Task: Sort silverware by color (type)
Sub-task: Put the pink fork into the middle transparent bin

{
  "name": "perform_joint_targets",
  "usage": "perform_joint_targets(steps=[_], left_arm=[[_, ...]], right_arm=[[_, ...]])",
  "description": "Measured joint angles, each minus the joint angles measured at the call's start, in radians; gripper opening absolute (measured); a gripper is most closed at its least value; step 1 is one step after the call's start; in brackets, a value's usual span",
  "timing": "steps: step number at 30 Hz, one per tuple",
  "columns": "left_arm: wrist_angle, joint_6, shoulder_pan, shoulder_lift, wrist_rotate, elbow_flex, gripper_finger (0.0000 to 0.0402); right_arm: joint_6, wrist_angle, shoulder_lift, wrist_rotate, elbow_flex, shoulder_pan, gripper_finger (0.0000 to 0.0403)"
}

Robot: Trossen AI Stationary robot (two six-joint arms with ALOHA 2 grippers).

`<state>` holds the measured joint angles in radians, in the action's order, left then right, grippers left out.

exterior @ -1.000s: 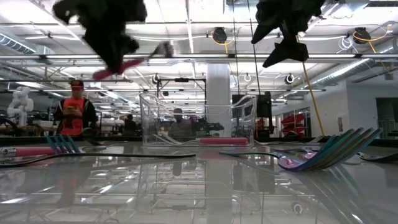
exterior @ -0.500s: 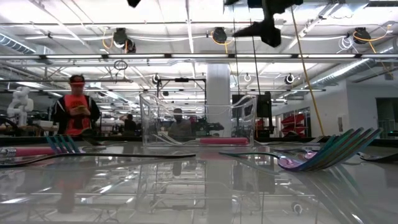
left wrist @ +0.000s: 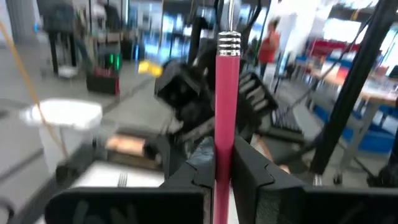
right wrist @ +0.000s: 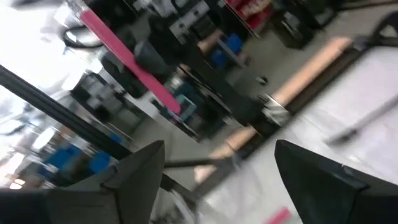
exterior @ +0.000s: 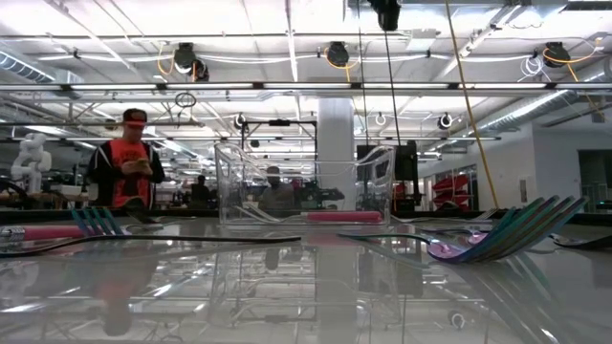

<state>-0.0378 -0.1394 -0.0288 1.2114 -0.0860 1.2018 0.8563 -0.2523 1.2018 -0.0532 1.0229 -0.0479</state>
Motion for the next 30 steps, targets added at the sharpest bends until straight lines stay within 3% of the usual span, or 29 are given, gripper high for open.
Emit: perform_joint_targets(steps=[8, 17, 20, 25, 30], left_arm=[[-0.291, 0.023, 0.000, 0.062, 0.001, 0.000, 0.0023], [-0.514, -0.025, 0.000, 0.150, 0.027, 0.000, 0.0023], [-0.582, -0.039, -0.001, 0.183, 0.002, 0.000, 0.0023], [-0.627, -0.039, -0.014, 0.220, -0.126, 0.000, 0.0023], [-0.682, -0.039, -0.022, 0.249, -0.129, 0.000, 0.0023]], right_arm=[[-0.040, -0.222, 0.000, 0.000, 0.000, 0.001, 0.0301], [-0.206, -0.288, 0.000, 0.003, 0.000, 0.027, 0.0299], [-0.275, -0.301, 0.000, 0.010, 0.000, 0.041, 0.0286], [-0.472, -0.299, 0.000, 0.085, 0.000, 0.070, 0.0254], [-0.580, -0.298, 0.000, 0.163, 0.000, 0.085, 0.0224]])
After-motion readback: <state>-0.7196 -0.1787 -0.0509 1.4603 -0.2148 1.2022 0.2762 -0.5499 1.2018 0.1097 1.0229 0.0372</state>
